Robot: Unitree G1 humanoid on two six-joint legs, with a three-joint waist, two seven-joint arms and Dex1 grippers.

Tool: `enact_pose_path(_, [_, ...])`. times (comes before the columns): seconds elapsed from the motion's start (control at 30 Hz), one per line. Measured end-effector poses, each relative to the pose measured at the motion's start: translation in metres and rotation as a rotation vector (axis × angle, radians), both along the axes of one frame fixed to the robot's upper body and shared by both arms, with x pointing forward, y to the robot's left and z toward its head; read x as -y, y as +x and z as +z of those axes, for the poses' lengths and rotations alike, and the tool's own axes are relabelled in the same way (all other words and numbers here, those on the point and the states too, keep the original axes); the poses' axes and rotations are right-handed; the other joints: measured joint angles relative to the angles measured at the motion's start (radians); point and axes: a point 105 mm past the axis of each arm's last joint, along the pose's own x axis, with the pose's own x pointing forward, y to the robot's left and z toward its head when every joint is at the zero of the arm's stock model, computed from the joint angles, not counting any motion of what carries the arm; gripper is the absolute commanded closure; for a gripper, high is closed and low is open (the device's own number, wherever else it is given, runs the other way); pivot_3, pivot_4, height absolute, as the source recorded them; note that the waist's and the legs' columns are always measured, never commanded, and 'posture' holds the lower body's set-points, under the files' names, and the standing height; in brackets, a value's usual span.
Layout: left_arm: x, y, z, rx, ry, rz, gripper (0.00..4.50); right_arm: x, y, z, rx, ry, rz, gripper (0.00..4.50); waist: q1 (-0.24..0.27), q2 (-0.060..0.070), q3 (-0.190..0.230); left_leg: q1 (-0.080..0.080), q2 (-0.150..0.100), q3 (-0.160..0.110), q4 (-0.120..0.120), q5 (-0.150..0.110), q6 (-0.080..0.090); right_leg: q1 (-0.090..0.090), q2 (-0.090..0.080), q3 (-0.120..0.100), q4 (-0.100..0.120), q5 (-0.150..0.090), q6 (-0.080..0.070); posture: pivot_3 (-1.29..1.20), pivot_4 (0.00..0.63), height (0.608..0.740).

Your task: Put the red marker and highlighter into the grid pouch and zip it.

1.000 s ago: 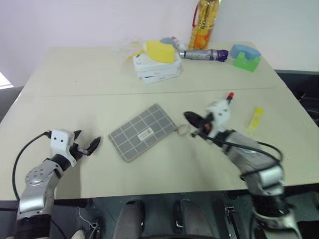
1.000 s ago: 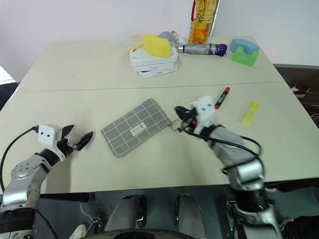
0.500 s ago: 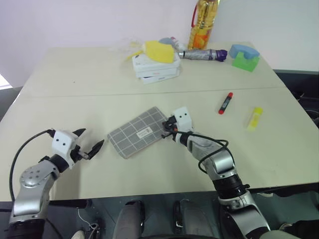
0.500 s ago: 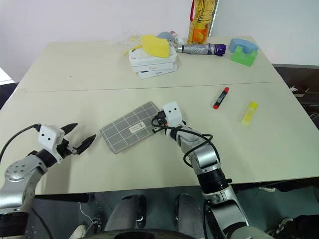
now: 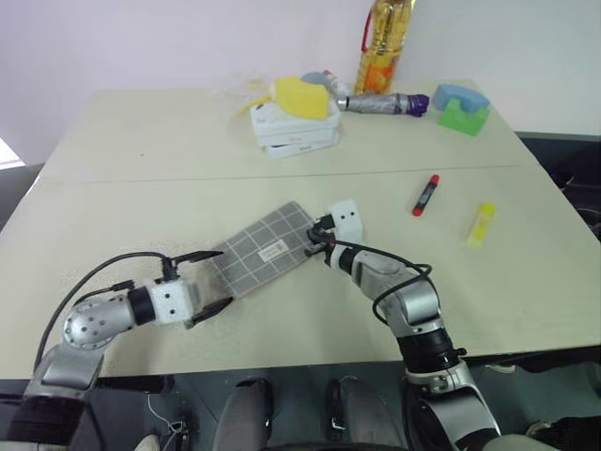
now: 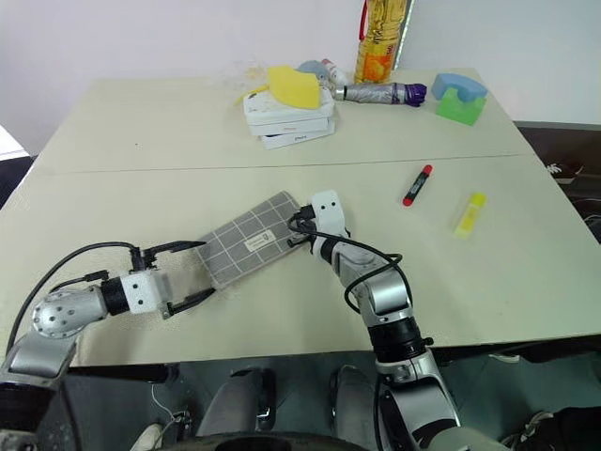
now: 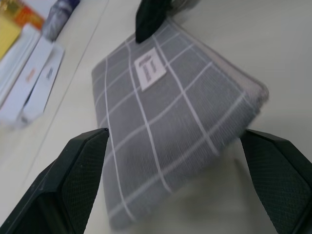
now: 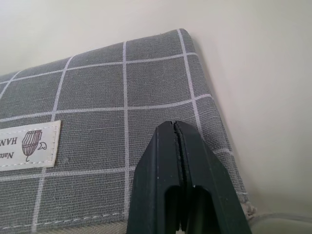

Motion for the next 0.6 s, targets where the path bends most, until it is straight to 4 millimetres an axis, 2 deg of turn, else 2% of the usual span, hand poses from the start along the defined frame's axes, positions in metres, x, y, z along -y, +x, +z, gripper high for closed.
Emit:
enact_pose_path(0.23, [0.009,0.013,-0.002,0.121,0.073,-0.074,0.0,0.0,0.0,0.0,0.0,-0.005,-0.018,4.47,0.001,0.0,0.0,0.0,0.0,0.001,0.0,0.0,0.0,0.0,0.0,0.0,0.0,0.0,0.0,0.0,0.15,0.74])
enact_pose_path(0.33, [0.012,0.015,-0.003,0.144,0.079,-0.096,0.81,0.0,-0.001,0.0,0.0,-0.003,-0.021,4.5,0.002,0.0,0.0,0.0,0.0,0.0,0.0,0.0,0.0,0.0,0.0,0.0,0.0,0.0,0.0,0.0,0.15,0.74])
enact_pose_path(0.47, [0.021,0.016,-0.014,0.142,0.089,-0.141,2.92,-0.002,-0.001,0.0,0.003,-0.007,-0.024,4.5,0.0,0.0,0.0,0.0,0.0,0.002,0.0,0.0,0.0,0.0,0.0,0.0,0.0,0.0,0.0,0.0,0.15,0.74])
enact_pose_path(0.53, [0.023,0.019,-0.009,0.176,0.081,-0.151,4.02,-0.002,-0.001,0.0,0.004,-0.007,-0.024,4.5,0.001,0.0,0.0,0.0,0.0,0.002,0.0,0.0,0.0,0.0,0.0,0.0,0.0,0.0,0.0,0.0,0.15,0.74])
enact_pose_path(0.57, [0.024,0.02,-0.005,0.194,0.076,-0.155,4.47,-0.002,-0.001,0.0,0.004,-0.007,-0.025,4.5,0.001,0.0,0.0,0.0,0.0,0.002,0.0,0.0,0.0,0.0,0.0,0.0,0.001,0.0,0.0,0.0,0.15,0.74])
enact_pose_path(0.6, [0.025,0.021,-0.002,0.21,0.069,-0.155,4.47,-0.002,-0.001,0.0,0.005,-0.009,-0.025,4.5,0.001,0.0,0.0,0.0,0.0,0.002,0.0,0.0,0.0,0.0,0.0,0.0,0.001,0.0,0.001,0.0,0.15,0.74])
